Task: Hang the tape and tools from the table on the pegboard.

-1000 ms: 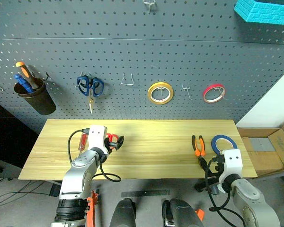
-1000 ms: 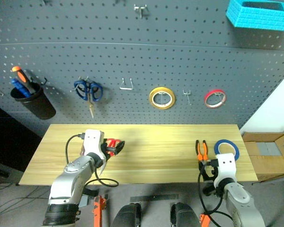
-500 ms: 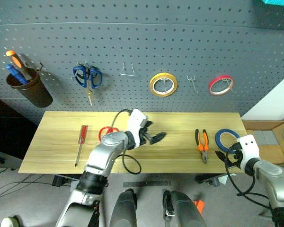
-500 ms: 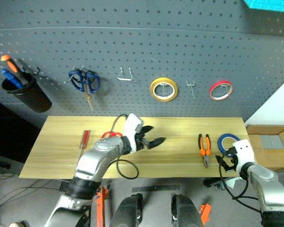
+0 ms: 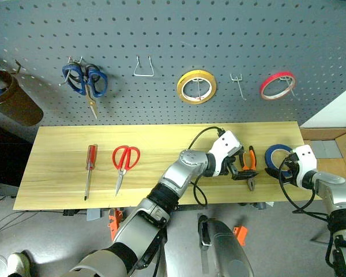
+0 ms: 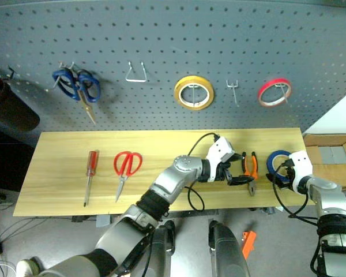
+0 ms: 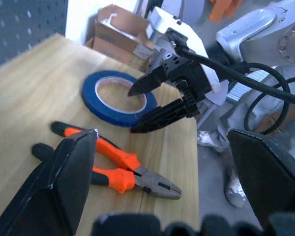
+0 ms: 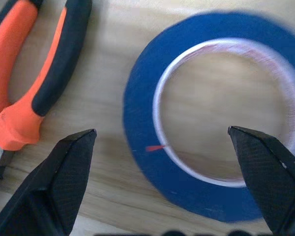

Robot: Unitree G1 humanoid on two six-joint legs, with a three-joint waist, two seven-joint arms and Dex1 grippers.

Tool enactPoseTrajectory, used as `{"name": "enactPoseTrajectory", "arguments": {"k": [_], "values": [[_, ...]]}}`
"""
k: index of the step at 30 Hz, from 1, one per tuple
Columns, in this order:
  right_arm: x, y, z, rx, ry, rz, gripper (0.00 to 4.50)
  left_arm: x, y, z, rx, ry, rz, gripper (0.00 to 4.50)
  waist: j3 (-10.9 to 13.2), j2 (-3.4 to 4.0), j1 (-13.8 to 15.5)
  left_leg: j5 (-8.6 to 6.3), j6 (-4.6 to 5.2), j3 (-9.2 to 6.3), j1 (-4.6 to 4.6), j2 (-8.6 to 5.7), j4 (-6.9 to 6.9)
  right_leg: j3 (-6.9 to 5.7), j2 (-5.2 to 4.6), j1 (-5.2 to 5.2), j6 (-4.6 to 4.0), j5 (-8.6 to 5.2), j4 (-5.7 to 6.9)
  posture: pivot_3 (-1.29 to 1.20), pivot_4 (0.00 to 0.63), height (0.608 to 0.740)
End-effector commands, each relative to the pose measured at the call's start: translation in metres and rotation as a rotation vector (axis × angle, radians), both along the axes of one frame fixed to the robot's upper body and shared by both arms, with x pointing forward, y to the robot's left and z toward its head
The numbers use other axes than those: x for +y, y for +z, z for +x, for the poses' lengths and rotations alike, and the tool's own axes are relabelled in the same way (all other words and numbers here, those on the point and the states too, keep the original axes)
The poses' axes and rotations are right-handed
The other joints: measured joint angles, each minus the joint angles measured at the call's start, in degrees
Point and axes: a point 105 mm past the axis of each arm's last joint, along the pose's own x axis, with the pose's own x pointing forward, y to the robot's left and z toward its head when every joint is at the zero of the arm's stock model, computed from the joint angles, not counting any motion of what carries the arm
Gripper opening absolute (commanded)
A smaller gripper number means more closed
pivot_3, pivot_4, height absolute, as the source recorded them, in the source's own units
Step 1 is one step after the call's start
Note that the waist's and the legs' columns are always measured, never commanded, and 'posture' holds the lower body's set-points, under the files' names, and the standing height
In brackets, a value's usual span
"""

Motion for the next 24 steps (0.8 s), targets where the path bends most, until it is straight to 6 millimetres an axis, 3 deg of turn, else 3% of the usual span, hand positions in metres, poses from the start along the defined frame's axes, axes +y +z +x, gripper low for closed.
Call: {"name": "enactPoseTrajectory", "arguments": {"k": [1, 5, 8, 18, 21, 24], "values": [[0.003, -0.012, -0.005, 0.06, 0.011, 0.083, 4.5, -0.011, 0.012, -0.006, -0.034, -0.043, -0.047, 4.48, 0.18, -0.14, 0.04, -0.01, 0.01, 0.02, -0.03, -0.01, 0.02, -0.02, -0.05, 0.0, 0.06, 0.01, -0.03, -0.04, 0.482, 0.74], [0.002, -0.029, -0.012, 0.14, 0.015, 0.137, 4.5, -0.009, 0.007, -0.01, -0.021, -0.049, -0.036, 4.48, 0.27, -0.26, 0.09, -0.06, 0.11, 0.08, -0.03, -0.05, 0.06, -0.05, -0.2, 0.05, 0.16, 0.0, -0.06, -0.03, 0.482, 0.74], [0.001, -0.031, -0.012, 0.155, 0.018, 0.159, 3.91, -0.004, 0.004, -0.01, -0.023, -0.044, -0.026, 4.5, 0.32, -0.36, 0.07, -0.07, 0.11, 0.06, 0.08, -0.04, 0.06, -0.08, -0.21, 0.14, 0.17, 0.0, -0.05, -0.02, 0.479, 0.74], [0.004, -0.031, -0.006, 0.098, 0.041, 0.1, 0.5, -0.002, 0.011, -0.006, -0.041, -0.03, -0.059, 4.5, 0.35, -0.44, 0.07, -0.05, 0.08, 0.03, 0.07, -0.01, 0.04, -0.13, -0.22, 0.14, 0.17, 0.0, -0.08, -0.04, 0.428, 0.74], [0.001, -0.034, -0.011, 0.065, 0.032, -0.013, 0.37, 0.002, 0.013, -0.007, -0.033, -0.019, -0.082, 4.5, 0.27, -0.42, 0.06, 0.04, -0.09, 0.03, 0.07, -0.01, 0.05, -0.15, -0.23, 0.16, 0.18, 0.0, -0.1, -0.05, 0.403, 0.74], [0.008, -0.022, -0.032, -0.067, 0.063, -0.223, 0.37, 0.021, 0.003, -0.022, -0.059, -0.041, -0.062, 4.5, -0.39, 0.11, 0.27, 0.06, -0.14, 0.03, 0.01, -0.03, 0.02, -0.16, -0.32, 0.13, 0.32, -0.01, -0.12, -0.08, 0.341, 0.74]]}}
